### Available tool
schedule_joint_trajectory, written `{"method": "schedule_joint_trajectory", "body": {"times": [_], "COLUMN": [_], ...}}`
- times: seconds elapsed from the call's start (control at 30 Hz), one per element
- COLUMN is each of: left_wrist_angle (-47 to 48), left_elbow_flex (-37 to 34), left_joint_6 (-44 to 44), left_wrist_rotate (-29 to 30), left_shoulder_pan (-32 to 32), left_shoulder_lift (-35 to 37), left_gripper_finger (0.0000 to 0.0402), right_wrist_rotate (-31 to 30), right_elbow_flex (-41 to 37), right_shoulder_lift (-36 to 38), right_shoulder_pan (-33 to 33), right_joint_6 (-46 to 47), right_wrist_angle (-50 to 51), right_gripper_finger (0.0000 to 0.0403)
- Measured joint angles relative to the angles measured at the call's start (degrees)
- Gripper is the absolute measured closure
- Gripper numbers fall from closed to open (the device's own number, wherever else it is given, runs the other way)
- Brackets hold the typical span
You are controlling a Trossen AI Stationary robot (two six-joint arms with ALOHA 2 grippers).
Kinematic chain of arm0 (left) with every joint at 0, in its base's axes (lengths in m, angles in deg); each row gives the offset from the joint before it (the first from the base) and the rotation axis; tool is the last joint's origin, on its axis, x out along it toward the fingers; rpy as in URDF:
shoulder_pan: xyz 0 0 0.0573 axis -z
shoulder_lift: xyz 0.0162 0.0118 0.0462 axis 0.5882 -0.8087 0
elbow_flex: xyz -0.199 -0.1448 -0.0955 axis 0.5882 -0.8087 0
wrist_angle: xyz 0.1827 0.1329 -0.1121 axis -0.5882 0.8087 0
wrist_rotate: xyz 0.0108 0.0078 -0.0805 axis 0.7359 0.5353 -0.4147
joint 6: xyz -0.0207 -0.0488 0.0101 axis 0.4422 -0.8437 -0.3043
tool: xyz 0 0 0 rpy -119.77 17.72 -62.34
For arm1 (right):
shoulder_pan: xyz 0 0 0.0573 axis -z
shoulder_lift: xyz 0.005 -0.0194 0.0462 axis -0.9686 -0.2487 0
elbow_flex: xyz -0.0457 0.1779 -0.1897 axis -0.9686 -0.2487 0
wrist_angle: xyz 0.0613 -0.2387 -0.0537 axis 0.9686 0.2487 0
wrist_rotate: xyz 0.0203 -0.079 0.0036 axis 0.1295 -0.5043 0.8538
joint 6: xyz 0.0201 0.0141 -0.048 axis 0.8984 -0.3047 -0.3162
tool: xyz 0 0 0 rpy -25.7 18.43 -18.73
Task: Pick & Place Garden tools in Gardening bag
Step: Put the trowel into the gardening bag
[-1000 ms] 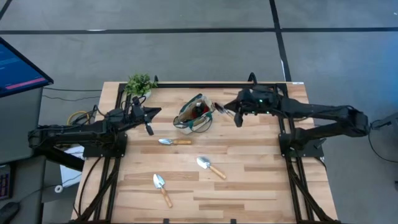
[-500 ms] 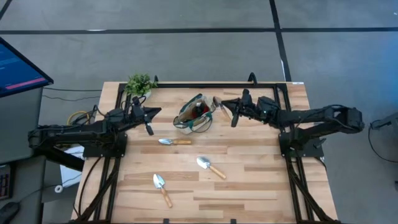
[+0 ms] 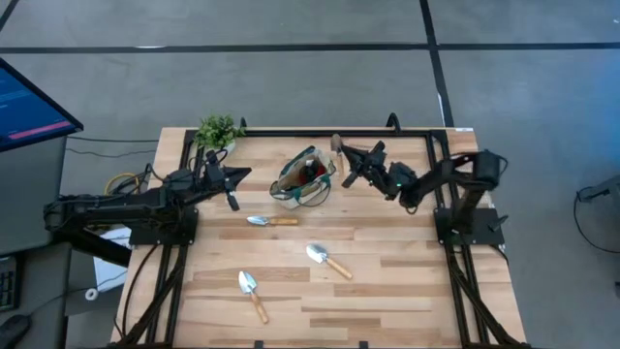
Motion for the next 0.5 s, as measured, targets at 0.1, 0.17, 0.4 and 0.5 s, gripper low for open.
{"method": "schedule_joint_trajectory", "body": {"times": [0.1,0.17,0.4,0.5], "left_wrist_angle": [0.0,0.0,0.0,0.0], "left_elbow_flex": [0.0,0.0,0.0,0.0], "left_joint_6": [0.0,0.0,-0.4,-0.4], "left_wrist_rotate": [0.0,0.0,0.0,0.0], "left_shoulder_pan": [0.0,0.0,0.0,0.0], "left_shoulder_lift": [0.0,0.0,0.0,0.0], "left_gripper_finger": [0.0400,0.0400,0.0400,0.0400], "right_wrist_rotate": [0.2,0.3,0.6,0.4], "right_elbow_flex": [2.8,4.5,6.1,6.1], "right_shoulder_lift": [-3.1,-3.0,1.0,1.4], "right_shoulder_pan": [-0.7,-1.2,-1.9,-1.7], "right_joint_6": [-0.6,-2.8,-9.8,-10.5], "right_wrist_angle": [-0.6,-0.9,-0.8,0.0], "right_gripper_finger": [0.0403,0.0403,0.0403,0.0403]}}
